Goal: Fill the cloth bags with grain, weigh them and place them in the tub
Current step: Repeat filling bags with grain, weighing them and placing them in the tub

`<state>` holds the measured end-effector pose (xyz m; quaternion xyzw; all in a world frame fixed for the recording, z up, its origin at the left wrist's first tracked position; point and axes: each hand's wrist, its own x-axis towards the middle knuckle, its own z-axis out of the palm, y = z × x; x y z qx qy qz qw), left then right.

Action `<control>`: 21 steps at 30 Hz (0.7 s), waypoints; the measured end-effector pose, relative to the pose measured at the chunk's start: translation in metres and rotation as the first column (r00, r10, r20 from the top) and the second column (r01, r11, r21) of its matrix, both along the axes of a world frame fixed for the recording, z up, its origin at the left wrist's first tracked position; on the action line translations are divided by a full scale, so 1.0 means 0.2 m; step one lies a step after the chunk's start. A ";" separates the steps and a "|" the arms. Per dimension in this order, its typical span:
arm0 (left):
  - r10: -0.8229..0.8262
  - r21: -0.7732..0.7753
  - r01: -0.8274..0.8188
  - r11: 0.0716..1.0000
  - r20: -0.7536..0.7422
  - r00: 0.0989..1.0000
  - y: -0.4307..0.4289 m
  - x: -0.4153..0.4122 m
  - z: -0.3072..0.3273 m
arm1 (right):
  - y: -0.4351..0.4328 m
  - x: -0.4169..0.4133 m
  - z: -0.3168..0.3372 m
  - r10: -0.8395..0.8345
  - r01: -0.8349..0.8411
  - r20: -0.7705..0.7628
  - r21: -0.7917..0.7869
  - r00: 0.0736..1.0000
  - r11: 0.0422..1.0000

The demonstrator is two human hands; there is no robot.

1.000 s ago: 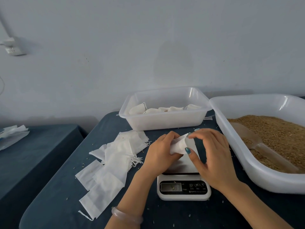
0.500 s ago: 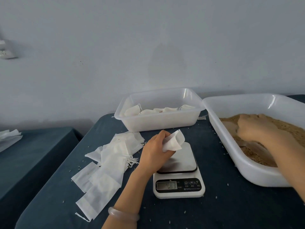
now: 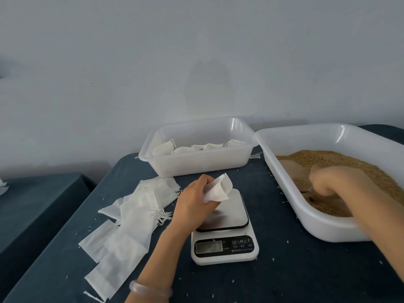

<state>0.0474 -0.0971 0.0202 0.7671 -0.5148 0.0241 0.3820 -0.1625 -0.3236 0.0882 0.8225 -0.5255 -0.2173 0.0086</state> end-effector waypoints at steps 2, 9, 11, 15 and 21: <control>-0.003 0.000 0.003 1.000 -0.005 1.000 0.00 0.00 0.00 | -0.01 0.00 -0.02 -0.044 0.042 0.063 0.029 0.997 0.999; -0.011 0.014 0.011 1.000 0.001 1.000 0.00 0.01 -0.01 | -0.05 -0.01 -0.01 -0.016 0.028 0.181 -0.061 0.983 0.998; -0.013 0.013 0.013 1.000 -0.002 1.000 0.00 0.01 -0.02 | -0.06 -0.02 0.01 0.037 -0.029 0.238 -0.038 0.970 0.999; -0.009 0.019 0.009 1.000 -0.008 1.000 -0.01 0.01 -0.02 | -0.10 -0.02 0.03 -0.086 0.040 0.456 0.109 0.886 0.993; -0.016 0.017 0.016 1.000 -0.008 1.000 -0.01 0.02 -0.03 | -0.16 0.02 0.01 -0.142 0.172 0.307 -0.075 0.941 0.982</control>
